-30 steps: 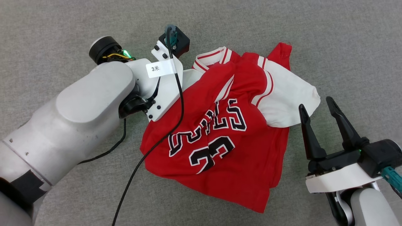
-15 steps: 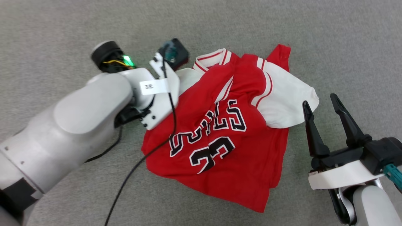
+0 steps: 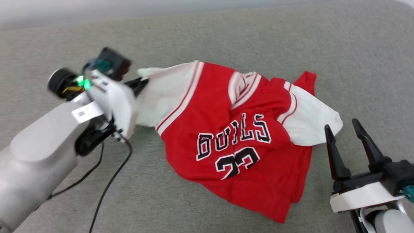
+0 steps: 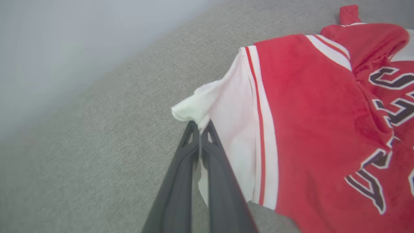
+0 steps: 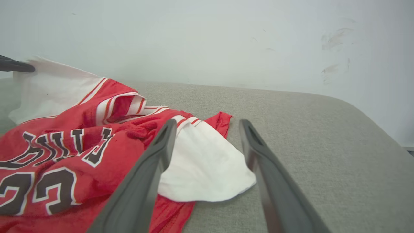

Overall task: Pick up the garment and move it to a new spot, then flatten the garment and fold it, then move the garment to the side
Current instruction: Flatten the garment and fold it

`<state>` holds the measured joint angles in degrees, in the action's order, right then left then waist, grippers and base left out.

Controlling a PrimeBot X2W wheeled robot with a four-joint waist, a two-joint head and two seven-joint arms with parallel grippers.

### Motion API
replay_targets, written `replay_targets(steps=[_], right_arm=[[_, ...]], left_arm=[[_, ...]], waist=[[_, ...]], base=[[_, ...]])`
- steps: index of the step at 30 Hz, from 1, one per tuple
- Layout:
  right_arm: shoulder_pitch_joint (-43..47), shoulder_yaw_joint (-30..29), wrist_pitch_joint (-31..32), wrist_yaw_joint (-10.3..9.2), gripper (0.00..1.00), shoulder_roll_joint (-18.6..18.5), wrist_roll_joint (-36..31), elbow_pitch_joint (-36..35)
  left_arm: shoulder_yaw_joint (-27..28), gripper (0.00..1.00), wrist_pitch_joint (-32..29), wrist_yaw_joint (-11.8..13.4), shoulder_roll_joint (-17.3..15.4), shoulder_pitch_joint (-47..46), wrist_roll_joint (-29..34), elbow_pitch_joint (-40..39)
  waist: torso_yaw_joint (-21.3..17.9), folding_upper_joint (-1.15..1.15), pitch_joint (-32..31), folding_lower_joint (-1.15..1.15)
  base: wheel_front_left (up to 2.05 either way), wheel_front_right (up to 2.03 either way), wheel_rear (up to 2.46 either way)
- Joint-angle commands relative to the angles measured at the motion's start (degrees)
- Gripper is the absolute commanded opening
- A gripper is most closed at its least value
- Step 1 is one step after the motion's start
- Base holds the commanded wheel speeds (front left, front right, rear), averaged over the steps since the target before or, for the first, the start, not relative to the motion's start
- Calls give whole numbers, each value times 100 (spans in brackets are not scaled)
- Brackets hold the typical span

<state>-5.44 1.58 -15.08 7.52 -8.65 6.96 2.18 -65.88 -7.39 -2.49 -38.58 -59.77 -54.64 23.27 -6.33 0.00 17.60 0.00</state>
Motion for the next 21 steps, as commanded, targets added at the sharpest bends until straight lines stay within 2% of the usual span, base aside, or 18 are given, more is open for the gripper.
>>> replay_targets(steps=[1,11,17,21], right_arm=[[92,-46,-11,-6,100,-52,-36,14],[258,-114,27,-6,100,-129,-49,18],[351,-213,74,-5,100,-147,-59,27],[379,-218,112,-6,100,-158,-61,15]], left_arm=[[94,0,88,117,-162,234,-128,-57],[369,0,432,685,-1020,1337,-747,-15],[439,0,562,822,-1137,2010,-1203,189],[422,0,559,795,-1044,2247,-1369,401]], waist=[[180,0,-164,0],[352,0,-318,0],[383,0,-361,0],[383,0,-365,0]], base=[[0,0,0],[0,0,0],[0,0,0],[0,0,0]])
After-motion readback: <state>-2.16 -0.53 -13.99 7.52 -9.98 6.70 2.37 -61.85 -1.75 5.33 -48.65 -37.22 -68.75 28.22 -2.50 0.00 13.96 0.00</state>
